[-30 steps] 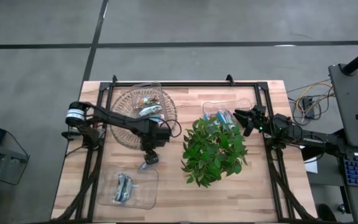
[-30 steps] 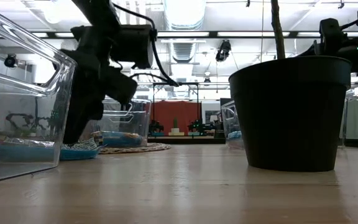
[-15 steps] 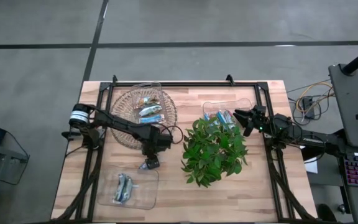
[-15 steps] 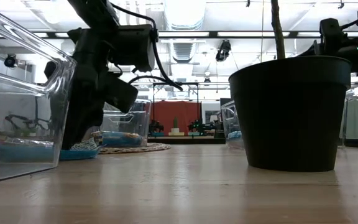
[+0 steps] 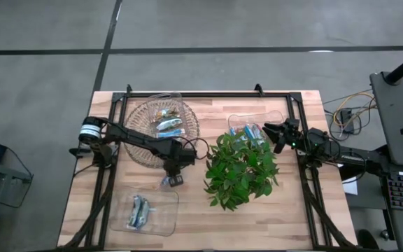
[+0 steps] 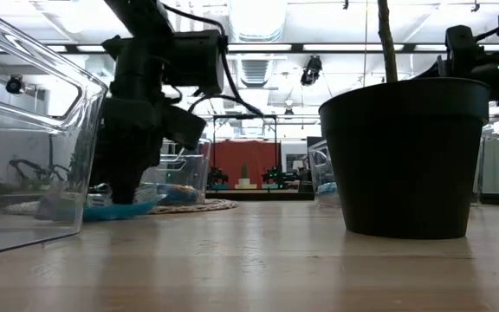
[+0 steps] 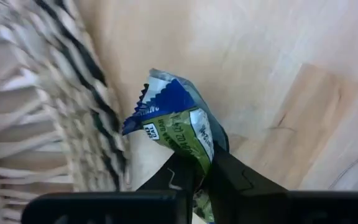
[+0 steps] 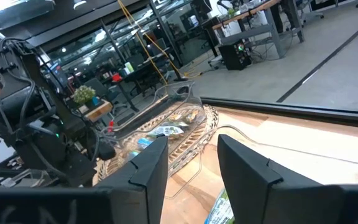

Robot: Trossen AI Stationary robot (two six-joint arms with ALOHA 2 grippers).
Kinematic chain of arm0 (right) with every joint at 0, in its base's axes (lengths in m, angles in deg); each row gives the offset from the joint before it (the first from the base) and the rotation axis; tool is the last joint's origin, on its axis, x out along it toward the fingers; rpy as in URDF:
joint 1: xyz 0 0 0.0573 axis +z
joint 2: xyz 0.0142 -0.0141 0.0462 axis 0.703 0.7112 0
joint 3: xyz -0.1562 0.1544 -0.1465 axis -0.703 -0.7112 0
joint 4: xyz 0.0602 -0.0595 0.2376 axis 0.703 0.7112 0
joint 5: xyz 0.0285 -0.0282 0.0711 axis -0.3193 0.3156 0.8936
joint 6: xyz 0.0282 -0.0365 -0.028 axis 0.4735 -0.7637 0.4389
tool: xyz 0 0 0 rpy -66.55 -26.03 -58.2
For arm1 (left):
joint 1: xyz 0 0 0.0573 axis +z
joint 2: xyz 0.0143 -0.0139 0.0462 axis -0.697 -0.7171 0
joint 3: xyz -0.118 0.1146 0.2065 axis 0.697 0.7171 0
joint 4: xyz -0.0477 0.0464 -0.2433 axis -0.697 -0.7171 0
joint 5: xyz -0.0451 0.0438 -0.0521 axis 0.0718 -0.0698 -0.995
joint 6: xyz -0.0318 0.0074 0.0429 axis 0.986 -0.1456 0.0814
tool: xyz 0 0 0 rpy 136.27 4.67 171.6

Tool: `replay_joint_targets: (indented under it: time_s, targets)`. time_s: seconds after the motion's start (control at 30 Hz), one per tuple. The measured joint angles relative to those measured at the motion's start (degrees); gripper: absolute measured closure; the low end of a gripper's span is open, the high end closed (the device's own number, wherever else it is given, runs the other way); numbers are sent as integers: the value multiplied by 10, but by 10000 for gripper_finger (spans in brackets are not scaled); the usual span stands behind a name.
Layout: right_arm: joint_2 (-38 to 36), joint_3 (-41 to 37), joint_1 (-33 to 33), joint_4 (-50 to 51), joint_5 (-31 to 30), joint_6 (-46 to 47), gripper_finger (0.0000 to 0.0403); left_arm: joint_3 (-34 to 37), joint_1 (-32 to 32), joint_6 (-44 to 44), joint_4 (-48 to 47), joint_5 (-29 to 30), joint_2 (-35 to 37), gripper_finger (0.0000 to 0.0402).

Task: Pick and place Granola Bars by type
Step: Put the blue granola bar into the bottom left transparent bin

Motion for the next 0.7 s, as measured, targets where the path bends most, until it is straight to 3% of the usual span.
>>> replay_joint_targets:
  time_s: [0.3,0.7]
  targets:
    - [0,0,0,0,0,0,282,-66,5,38,-107,66,11,399]
    - [0,0,0,0,0,0,270,-186,-2,201,-216,134,15,401]
